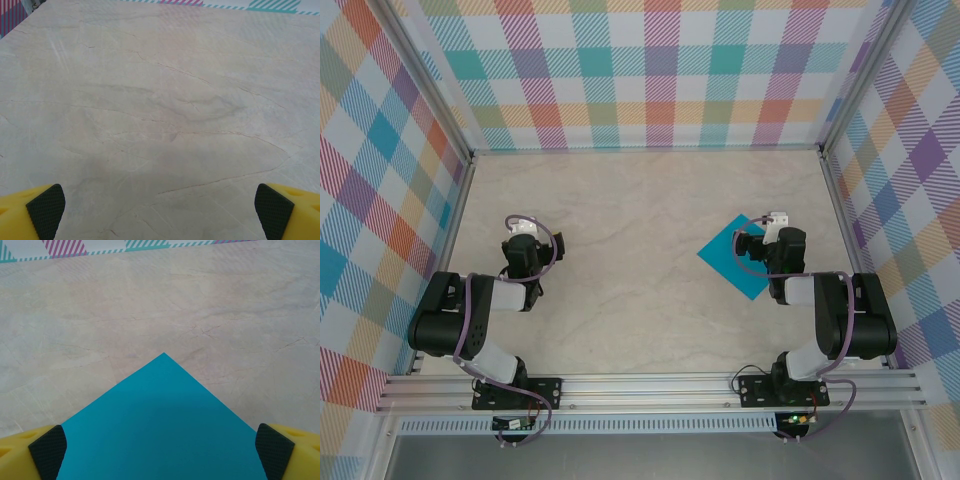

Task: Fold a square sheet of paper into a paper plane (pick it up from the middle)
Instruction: Move the square sheet of paper to the center of the table.

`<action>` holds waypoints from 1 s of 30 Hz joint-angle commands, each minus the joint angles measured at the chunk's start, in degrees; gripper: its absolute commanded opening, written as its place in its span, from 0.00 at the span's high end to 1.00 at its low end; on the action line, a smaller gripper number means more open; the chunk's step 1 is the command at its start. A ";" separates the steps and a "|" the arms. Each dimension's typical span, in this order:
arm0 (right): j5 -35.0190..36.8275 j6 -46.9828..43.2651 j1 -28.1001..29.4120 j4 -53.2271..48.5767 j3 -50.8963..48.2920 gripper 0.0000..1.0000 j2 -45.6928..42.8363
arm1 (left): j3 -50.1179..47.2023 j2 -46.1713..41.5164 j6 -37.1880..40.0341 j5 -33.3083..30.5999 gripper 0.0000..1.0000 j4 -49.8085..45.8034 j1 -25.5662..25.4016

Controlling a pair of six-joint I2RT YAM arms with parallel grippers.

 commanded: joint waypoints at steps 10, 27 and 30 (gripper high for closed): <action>-2.85 -0.96 -0.38 1.05 0.88 0.00 -0.19 | 0.75 -0.13 1.04 1.98 0.00 0.34 0.23; -5.19 27.10 -0.28 -59.45 23.27 0.00 -17.37 | 6.50 -16.46 -0.28 7.90 0.00 -19.66 2.30; -8.18 34.80 -0.28 -64.90 24.92 0.00 -16.53 | 9.47 -19.48 -2.12 8.87 0.00 -26.92 2.43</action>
